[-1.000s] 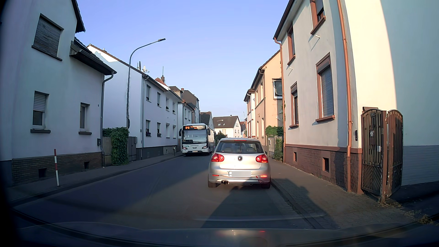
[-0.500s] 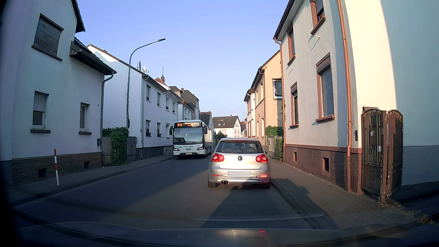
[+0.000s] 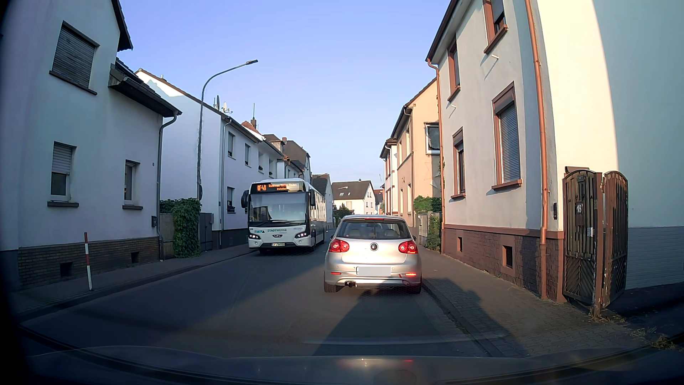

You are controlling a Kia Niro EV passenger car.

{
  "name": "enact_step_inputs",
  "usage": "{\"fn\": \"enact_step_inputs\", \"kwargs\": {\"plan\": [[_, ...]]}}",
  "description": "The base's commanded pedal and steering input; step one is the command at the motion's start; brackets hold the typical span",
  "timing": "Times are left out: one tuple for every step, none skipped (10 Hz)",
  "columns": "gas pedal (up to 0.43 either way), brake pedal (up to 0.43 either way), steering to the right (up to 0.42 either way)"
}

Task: Follow the waypoints while adhering to traffic rules and regulations

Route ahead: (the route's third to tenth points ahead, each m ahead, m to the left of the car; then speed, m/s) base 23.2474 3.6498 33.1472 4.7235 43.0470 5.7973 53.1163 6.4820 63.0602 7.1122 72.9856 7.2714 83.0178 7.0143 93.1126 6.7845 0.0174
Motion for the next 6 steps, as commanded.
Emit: {"fn": "enact_step_inputs", "kwargs": {"plan": [[0.000, 0.268, -0.006], [0.000, 0.262, -0.006], [0.000, 0.262, -0.006], [0.000, 0.262, -0.006], [0.000, 0.280, -0.006], [0.000, 0.299, -0.006]]}}
